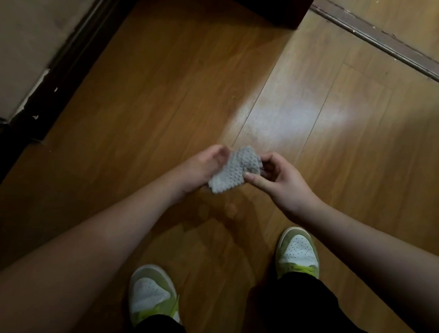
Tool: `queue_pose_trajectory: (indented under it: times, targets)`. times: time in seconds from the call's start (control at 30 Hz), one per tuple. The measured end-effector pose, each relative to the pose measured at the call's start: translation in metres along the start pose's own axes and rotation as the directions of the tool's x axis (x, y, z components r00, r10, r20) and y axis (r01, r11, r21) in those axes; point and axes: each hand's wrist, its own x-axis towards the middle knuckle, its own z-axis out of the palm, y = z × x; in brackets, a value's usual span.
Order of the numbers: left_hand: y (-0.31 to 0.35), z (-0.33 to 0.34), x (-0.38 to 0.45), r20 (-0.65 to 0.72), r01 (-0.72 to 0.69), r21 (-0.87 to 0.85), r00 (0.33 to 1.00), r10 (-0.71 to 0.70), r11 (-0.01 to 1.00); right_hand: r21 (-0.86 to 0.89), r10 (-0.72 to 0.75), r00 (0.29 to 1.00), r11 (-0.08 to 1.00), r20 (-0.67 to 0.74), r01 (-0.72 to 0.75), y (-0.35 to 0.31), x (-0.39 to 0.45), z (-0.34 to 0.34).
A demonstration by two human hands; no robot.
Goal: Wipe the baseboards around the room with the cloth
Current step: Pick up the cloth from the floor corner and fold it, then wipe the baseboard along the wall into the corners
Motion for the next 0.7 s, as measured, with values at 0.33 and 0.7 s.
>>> queue_pose_trajectory:
  times: [0.33,0.7]
  targets:
    - [-0.007,-0.007,0.001,-0.071,-0.142,0.386,0.981,0.182,0.911,-0.176,-0.033,0.998,0.984,0.061,0.044,-0.004,0.008,0.001]
    - [-0.024,-0.017,-0.004,-0.186,-0.11,0.453,0.959,0.215,0.885,-0.387,-0.065,0.992,0.917,0.106,0.101,-0.015,0.04,0.014]
